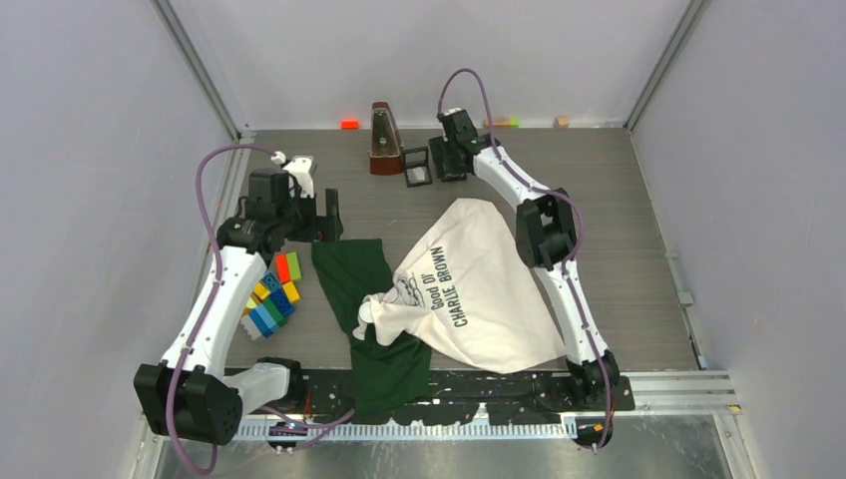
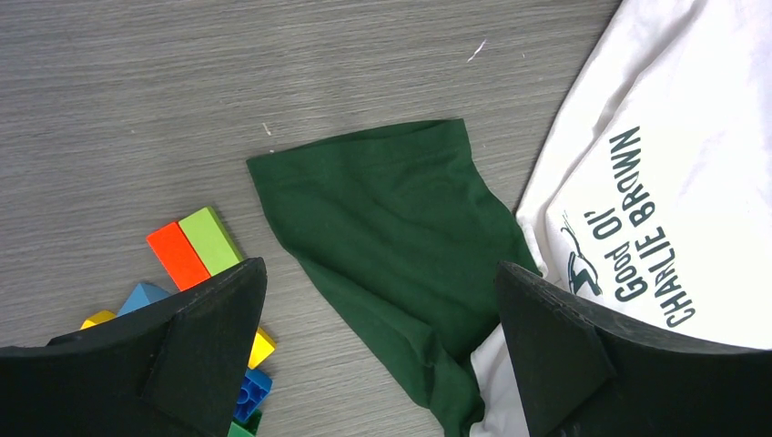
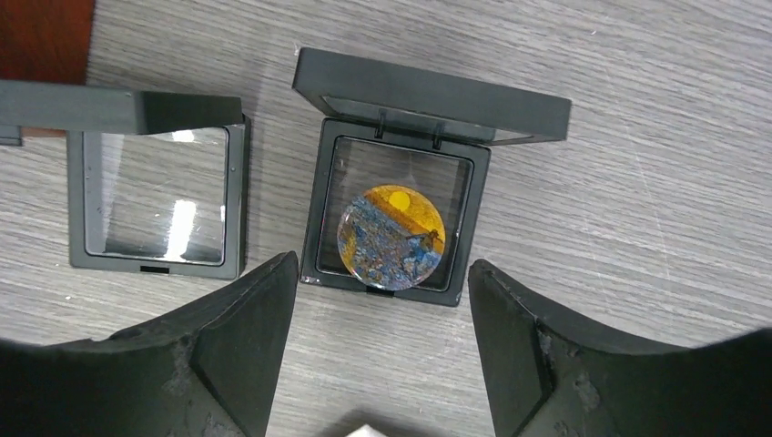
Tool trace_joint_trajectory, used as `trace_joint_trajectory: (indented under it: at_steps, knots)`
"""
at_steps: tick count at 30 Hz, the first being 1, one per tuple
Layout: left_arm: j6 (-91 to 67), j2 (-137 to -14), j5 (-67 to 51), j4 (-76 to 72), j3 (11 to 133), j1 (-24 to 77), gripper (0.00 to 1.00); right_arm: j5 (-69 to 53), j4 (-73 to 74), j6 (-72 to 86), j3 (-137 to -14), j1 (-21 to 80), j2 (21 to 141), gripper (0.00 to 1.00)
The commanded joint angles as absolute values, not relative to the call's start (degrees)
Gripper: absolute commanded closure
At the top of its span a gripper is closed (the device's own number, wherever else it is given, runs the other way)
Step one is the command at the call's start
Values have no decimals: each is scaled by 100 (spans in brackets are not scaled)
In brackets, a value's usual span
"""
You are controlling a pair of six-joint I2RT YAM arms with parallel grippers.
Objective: Pin the brooch onto the clothing
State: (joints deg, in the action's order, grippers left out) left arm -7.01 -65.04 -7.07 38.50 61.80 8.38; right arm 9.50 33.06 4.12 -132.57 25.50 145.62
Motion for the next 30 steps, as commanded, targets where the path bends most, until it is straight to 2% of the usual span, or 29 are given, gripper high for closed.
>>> trace_joint_trajectory:
  at_steps: [1, 15, 30]
  knots:
    - [-642, -6444, -747, 3779, 6162, 826, 0, 936, 3161, 258, -13713, 2570, 14818, 25]
    - [-633, -6380, -739, 3760, 6137, 826, 0, 940, 3198, 145, -14008, 2573, 15153, 26]
    - [-624, -6363, -733, 3753, 6130, 826, 0, 1299, 3361, -179, -14103, 2734, 15358, 32]
